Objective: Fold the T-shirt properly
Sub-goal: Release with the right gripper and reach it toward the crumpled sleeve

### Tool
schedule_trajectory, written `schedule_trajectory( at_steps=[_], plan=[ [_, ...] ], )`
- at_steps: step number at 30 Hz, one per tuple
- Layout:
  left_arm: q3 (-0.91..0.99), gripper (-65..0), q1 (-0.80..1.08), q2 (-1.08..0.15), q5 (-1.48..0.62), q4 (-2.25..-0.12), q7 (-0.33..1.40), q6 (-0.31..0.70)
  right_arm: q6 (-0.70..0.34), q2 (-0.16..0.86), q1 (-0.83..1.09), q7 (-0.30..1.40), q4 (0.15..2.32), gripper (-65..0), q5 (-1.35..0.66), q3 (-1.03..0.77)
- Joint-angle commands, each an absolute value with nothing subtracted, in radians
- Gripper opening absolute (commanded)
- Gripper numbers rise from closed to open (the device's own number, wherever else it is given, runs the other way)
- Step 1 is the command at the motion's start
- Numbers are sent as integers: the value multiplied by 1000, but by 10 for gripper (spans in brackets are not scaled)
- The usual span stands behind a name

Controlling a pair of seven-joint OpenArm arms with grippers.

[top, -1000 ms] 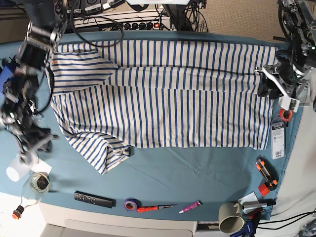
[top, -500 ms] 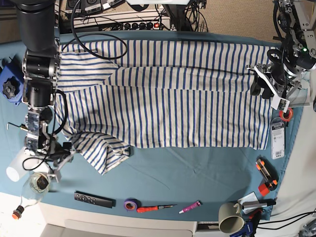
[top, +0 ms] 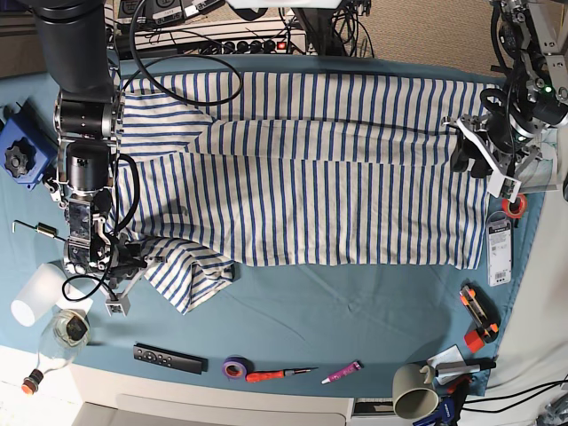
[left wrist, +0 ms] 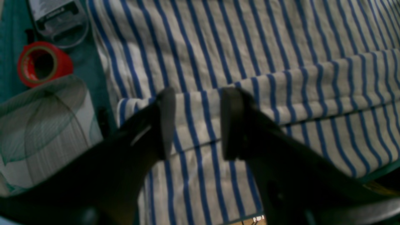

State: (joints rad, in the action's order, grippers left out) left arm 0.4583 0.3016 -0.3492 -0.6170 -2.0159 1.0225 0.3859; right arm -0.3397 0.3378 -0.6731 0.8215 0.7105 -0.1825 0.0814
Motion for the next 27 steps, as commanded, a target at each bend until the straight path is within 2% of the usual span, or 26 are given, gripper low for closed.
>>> schedule_trajectory(
  at_steps=[1,9,20,27],
  plan=[
    [463,-401,296,-363,-628,-2031,1001,386,-339,352,-714,816,727,-650,-183,78],
    [463,-401,296,-363,-628,-2031,1000,386,-339,373,-714,962,869,-650,-186,76],
    [463,-401,282,-363,-628,-2031,994,386,-316,431,-686,1304,1136,-650,-367,77],
    [463,-401,266,-363,-627,-2031,994,386,-316,432,-567,1332,1227,-650,-367,77]
  ],
)
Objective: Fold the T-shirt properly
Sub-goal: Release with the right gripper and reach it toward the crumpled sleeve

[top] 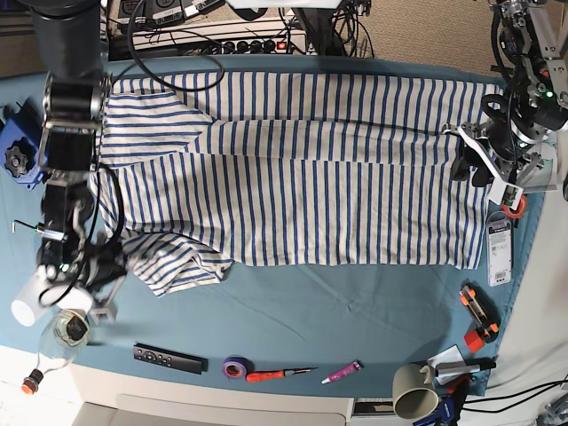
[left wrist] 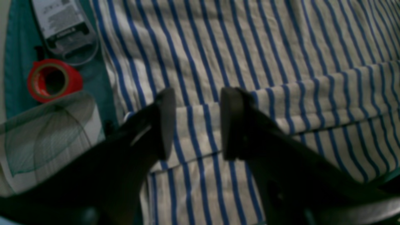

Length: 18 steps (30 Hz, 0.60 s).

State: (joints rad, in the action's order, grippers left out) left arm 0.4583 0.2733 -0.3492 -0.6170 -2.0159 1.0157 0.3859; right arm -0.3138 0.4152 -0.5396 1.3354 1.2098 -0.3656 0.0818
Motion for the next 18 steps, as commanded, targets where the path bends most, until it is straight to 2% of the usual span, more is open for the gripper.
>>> schedule_trajectory(
  at_steps=[1,11,18],
  plan=[
    [463,-401,266,-363,-628,-2031,994,386,-316,432,-546,1335,1233,-650,-370,77],
    [463,-401,266,-363,-627,-2031,994,386,-317,432,-362,1333,1472,-650,-369,77],
    [463,-401,266,-363,-627,-2031,994,386,-317,432,-344,1349,1493,-650,-366,76]
  ],
)
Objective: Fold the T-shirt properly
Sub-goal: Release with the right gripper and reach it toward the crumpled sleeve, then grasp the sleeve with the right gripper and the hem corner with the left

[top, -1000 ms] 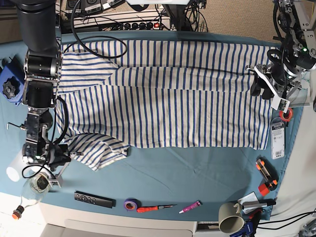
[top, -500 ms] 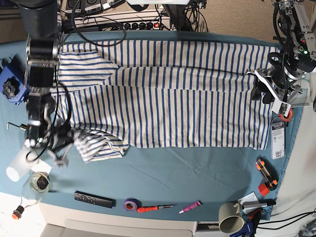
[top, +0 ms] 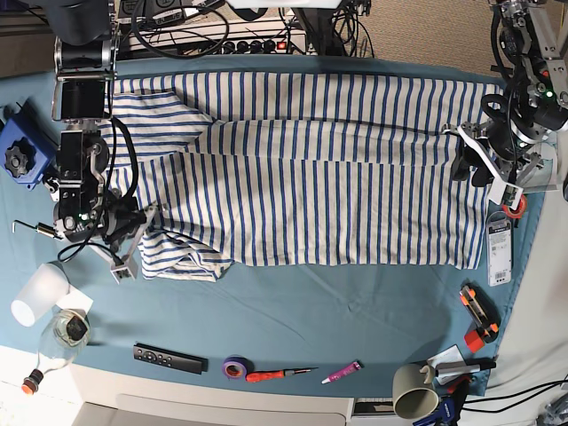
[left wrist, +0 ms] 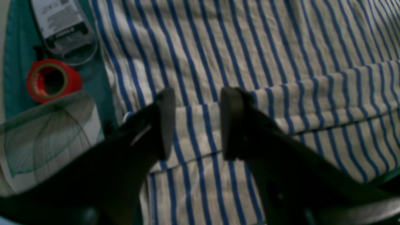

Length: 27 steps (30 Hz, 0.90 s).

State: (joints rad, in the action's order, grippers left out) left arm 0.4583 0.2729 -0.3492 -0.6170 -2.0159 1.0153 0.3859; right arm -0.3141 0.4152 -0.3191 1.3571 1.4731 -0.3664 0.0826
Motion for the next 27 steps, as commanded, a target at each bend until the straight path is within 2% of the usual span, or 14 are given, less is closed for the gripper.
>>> schedule_trajectory(
  at_steps=[1,5,7,12,18,27],
  plan=[
    [463,-401,266,-363,-627,-2031,994,386,-319,432,-344,1356,1493,-639,-366,76],
    [463,-401,266,-363,-627,-2029,994,386,-328,432,-344,1372,1493,-462,-353,76],
    [463,-401,266,-363,-627,-2029,994,386,-324,432,-348,1374,1493,-422,-340,76],
    [463,-401,266,-363,-627,-2029,994,386,-319,432,-398,1364,1510,-422,-340,63],
    [463,-401,266,-363,-627,-2029,994,386,-287,414,-458,1174,1507,-422,-310,-49],
    [463,-401,266,-363,-628,-2029,994,386,-286,407,-533,1007,1186,-422,-300,-78]
  ],
)
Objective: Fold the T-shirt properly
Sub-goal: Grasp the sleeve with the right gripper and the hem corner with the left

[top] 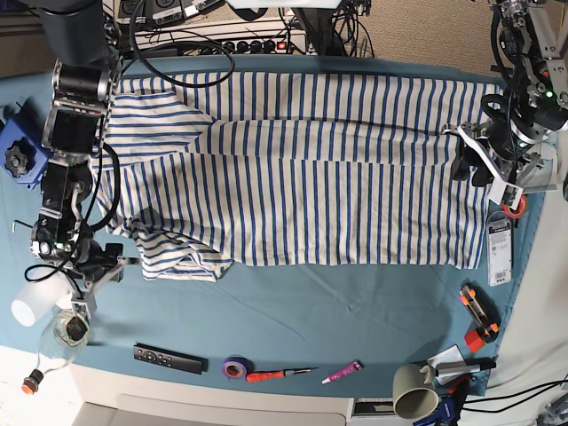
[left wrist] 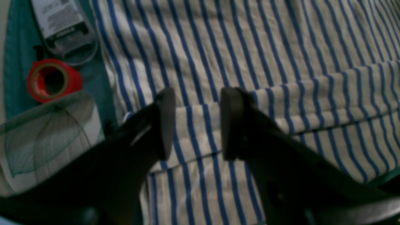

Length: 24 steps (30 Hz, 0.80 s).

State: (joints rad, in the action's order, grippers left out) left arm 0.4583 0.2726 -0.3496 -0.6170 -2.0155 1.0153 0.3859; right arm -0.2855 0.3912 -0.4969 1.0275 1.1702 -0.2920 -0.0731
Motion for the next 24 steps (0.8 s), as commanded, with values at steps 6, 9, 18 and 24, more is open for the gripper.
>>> schedule_trajectory(
  at_steps=[6,9,18,24],
  plan=[
    [463,-401,266,-363,-628,-2029,993,386,-325,395,-608,986,943,-422,-385,-80],
    [463,-401,266,-363,-628,-2029,992,386,-329,368,-626,986,874,-422,-385,-80],
    [463,-401,265,-363,-628,-2029,984,386,-326,294,-626,968,822,-422,-348,-80],
    [463,-401,248,-363,-627,-2029,886,385,-314,291,-626,970,822,-423,-328,-80]
  ],
)
